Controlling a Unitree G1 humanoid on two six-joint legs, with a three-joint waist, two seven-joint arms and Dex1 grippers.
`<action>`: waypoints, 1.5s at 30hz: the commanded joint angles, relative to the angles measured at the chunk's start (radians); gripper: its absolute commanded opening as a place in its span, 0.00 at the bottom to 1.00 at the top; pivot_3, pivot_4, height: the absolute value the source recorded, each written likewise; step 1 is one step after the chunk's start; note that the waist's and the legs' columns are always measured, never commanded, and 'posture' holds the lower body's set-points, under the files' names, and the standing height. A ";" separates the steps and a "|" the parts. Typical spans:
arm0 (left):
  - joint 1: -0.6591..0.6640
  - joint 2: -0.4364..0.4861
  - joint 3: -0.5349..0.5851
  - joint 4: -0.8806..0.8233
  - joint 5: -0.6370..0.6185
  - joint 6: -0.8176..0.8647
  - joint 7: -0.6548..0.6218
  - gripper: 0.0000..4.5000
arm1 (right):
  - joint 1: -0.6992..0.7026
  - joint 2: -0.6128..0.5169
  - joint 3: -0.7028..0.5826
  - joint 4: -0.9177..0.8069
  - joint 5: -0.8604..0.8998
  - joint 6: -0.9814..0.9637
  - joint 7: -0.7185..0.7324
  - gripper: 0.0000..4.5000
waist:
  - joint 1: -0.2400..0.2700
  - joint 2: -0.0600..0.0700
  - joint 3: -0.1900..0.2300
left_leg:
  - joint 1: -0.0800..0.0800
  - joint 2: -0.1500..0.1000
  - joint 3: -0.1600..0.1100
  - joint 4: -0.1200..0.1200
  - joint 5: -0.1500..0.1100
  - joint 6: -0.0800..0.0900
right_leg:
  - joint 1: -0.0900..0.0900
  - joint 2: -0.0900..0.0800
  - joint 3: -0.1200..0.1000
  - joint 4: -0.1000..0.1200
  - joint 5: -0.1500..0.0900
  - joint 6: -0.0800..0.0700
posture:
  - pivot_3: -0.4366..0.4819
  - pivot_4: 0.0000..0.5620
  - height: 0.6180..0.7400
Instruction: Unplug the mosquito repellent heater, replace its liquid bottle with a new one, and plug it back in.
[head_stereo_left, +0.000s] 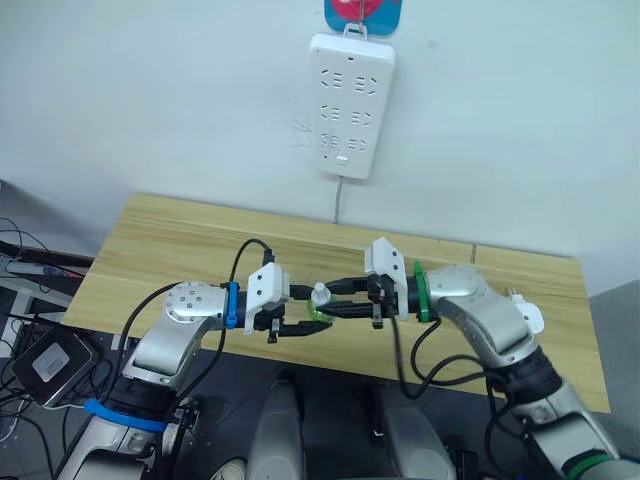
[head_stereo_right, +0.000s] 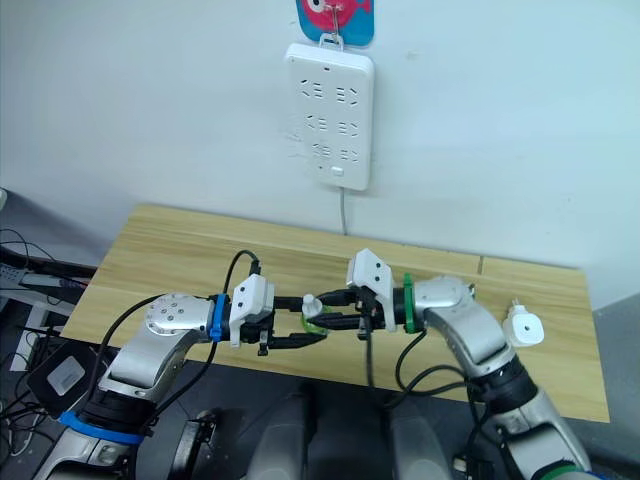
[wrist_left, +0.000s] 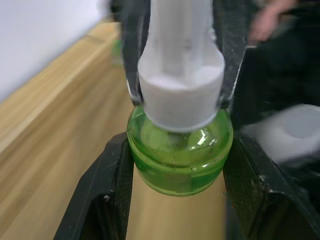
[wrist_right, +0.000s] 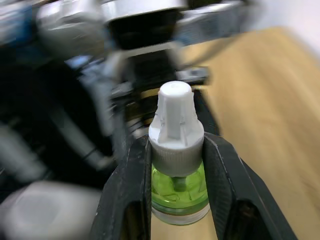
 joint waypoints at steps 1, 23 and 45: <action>-0.022 -0.003 -0.051 -0.035 -0.006 -0.030 -0.063 0.49 | -0.071 0.034 0.042 0.050 0.036 -0.117 0.167 0.23 | -0.002 -0.001 -0.007 | 0.000 0.000 0.000 0.000 0.000 0.000 | 0.000 0.000 0.000 0.000 0.000 0.000 | 0.56 0.37 1.00; -0.084 -0.142 0.057 0.114 0.061 -0.017 0.290 0.49 | 0.133 0.151 -0.102 -0.221 -0.065 0.181 -0.514 0.99 | -0.007 -0.001 -0.012 | 0.004 0.000 -0.002 0.003 0.005 -0.004 | -0.001 0.001 0.001 0.015 -0.002 0.003 | 0.52 0.43 1.00; 0.022 -0.106 -0.037 -0.049 0.036 -0.021 0.156 0.49 | 0.033 0.051 -0.022 -0.112 0.073 0.061 -0.084 0.24 | -0.006 -0.001 -0.012 | 0.005 -0.001 -0.001 0.002 0.006 -0.003 | -0.001 0.001 0.001 0.016 -0.002 0.003 | 0.54 0.45 1.00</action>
